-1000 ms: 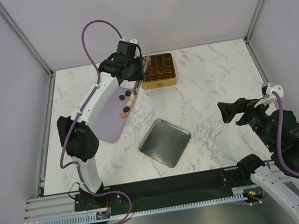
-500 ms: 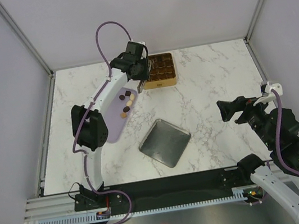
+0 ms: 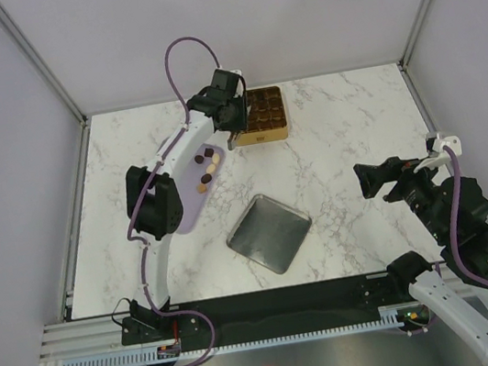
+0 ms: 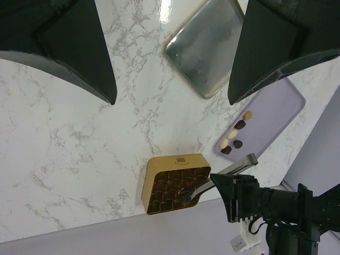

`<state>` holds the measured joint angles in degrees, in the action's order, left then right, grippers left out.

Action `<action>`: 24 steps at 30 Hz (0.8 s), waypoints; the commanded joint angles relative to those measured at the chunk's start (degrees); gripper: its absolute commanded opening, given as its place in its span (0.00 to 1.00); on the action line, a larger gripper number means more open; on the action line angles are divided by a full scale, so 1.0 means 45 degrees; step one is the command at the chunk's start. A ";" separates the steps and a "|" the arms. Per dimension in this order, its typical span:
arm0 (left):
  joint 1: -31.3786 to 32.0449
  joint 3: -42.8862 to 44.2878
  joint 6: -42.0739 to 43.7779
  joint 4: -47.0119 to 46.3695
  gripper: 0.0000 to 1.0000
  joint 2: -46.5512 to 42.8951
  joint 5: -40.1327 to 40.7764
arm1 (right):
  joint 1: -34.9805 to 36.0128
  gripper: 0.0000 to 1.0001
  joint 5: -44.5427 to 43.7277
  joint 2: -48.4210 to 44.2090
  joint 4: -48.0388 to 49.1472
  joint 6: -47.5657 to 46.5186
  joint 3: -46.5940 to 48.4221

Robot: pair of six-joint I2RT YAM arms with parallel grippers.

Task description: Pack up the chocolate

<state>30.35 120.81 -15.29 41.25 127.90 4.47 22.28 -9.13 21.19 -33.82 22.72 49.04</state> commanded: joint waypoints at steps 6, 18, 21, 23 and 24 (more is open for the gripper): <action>-0.0006 0.0672 0.0722 -0.0672 0.49 -0.0042 0.0491 | 0.0048 0.94 -0.0238 -0.0002 0.0368 0.0068 0.0314; 0.0072 -0.1747 0.0371 -0.0594 0.49 -0.3691 0.0334 | 0.0048 0.94 -0.0218 0.0037 0.0270 0.0049 0.0236; 0.0072 -0.3308 -0.0117 -0.0555 0.49 -0.5078 0.0685 | 0.0029 0.94 -0.0316 -0.0060 0.0192 0.0068 0.0158; 0.0072 -0.4418 -0.0352 -0.0477 0.49 -0.5722 0.0764 | 0.0048 0.94 -0.0277 -0.0138 0.0153 0.0126 0.0119; 0.0053 -0.4774 -0.0565 -0.0322 0.49 -0.6248 0.0861 | 0.0048 0.94 -0.0258 -0.0177 0.0153 0.0146 0.0099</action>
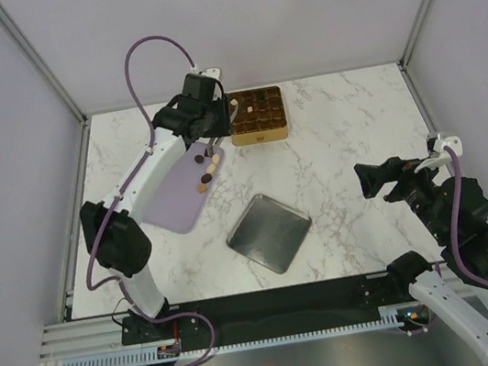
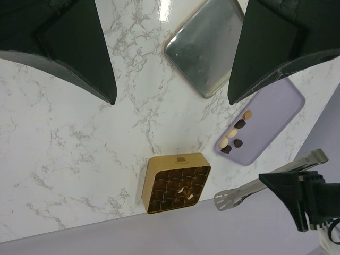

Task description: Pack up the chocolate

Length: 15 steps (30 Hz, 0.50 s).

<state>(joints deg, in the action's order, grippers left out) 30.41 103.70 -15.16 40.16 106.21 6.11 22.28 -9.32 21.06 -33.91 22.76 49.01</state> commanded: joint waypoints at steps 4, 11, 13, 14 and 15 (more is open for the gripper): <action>0.0058 -0.2631 -0.1064 0.0428 0.48 -0.2761 0.1180 | 0.0048 0.94 -0.0038 -0.0207 0.0153 0.0234 0.0046; -0.0214 -0.5755 -0.1826 0.0724 0.49 -0.4540 0.2019 | 0.0048 0.94 0.0040 -0.0422 0.0075 0.0273 -0.0052; -0.0604 -0.6012 -0.2041 0.0704 0.49 -0.4502 0.2061 | 0.0048 0.94 0.0137 -0.0422 0.0094 0.0332 -0.0091; -0.0684 -0.6149 -0.2100 0.0704 0.49 -0.4463 0.1983 | 0.0048 0.94 0.0196 -0.0403 0.0114 0.0351 -0.0091; -0.0704 -0.6208 -0.2178 0.0685 0.50 -0.4424 0.1982 | 0.0048 0.94 0.0216 -0.0402 0.0114 0.0332 -0.0072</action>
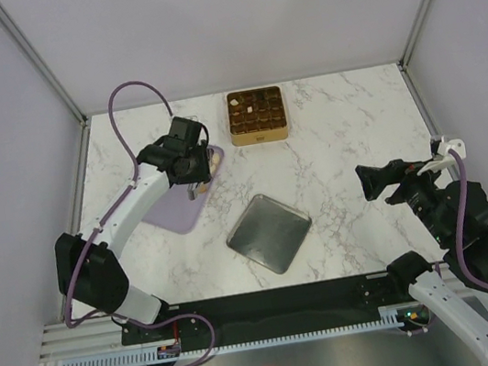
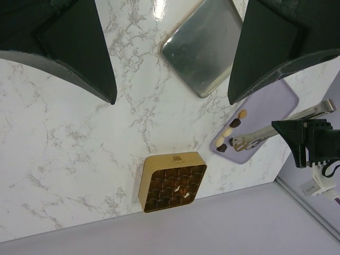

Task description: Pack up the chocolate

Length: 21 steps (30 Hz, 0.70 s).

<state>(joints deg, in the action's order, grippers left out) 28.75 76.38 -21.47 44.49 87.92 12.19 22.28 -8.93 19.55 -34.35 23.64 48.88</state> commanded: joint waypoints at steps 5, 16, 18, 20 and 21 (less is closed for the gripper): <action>-0.0393 -0.0021 -0.0931 -0.0414 0.51 0.0089 0.0826 | 0.0048 0.94 -0.0007 -0.0145 0.0153 0.0021 0.0172; -0.0940 0.0214 -0.1107 -0.1057 0.50 0.1887 0.0476 | 0.0048 0.94 -0.0184 0.0030 0.0172 -0.0213 0.0270; -0.1018 0.0253 -0.1107 -0.1156 0.50 0.2063 0.0437 | 0.0048 0.94 -0.0203 0.0089 0.0211 -0.0214 0.0270; -0.1155 0.0370 -0.1087 -0.1253 0.50 0.2337 0.0281 | 0.0048 0.94 -0.0165 0.0148 0.0250 -0.0233 0.0251; -0.1194 0.0429 -0.1087 -0.1234 0.50 0.2434 0.0242 | 0.0068 0.93 -0.0184 0.0206 0.0289 -0.0214 0.0270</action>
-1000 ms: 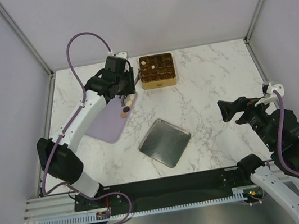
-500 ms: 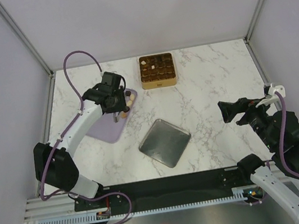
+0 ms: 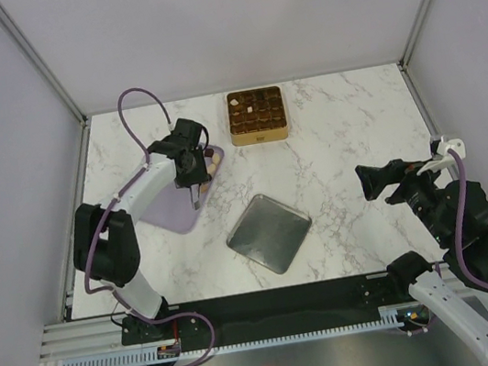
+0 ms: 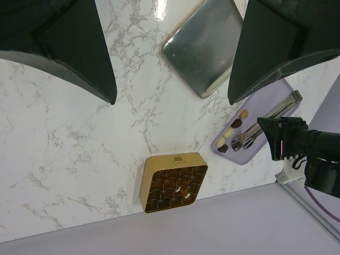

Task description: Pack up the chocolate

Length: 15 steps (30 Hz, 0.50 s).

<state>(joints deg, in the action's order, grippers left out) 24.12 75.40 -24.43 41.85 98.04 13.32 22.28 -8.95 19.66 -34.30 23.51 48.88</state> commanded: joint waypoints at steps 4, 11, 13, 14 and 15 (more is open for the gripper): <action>-0.0340 0.0901 -0.0432 -0.0763 0.49 0.0459 -0.0167 | 0.0048 0.94 -0.0159 0.0260 0.0377 -0.0204 0.0250; -0.0457 0.1233 -0.0198 -0.0764 0.45 0.0713 -0.0460 | 0.0048 0.94 -0.0140 0.0299 0.0475 -0.0165 0.0114; -0.0477 0.1331 -0.0158 -0.0764 0.43 0.0752 -0.0499 | 0.0029 0.94 -0.0140 0.0299 0.0475 -0.0145 0.0113; -0.0496 0.1370 -0.0139 -0.0744 0.41 0.0772 -0.0538 | 0.0048 0.94 -0.0121 0.0260 0.0475 -0.0126 0.0114; -0.0516 0.1409 -0.0139 -0.0744 0.41 0.0772 -0.0597 | 0.0068 0.94 -0.0140 0.0260 0.0475 -0.0107 0.0114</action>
<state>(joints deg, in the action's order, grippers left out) 22.20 79.11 -24.47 40.23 101.06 11.38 22.28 -8.95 20.60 -34.17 23.31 48.88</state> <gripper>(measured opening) 0.426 0.938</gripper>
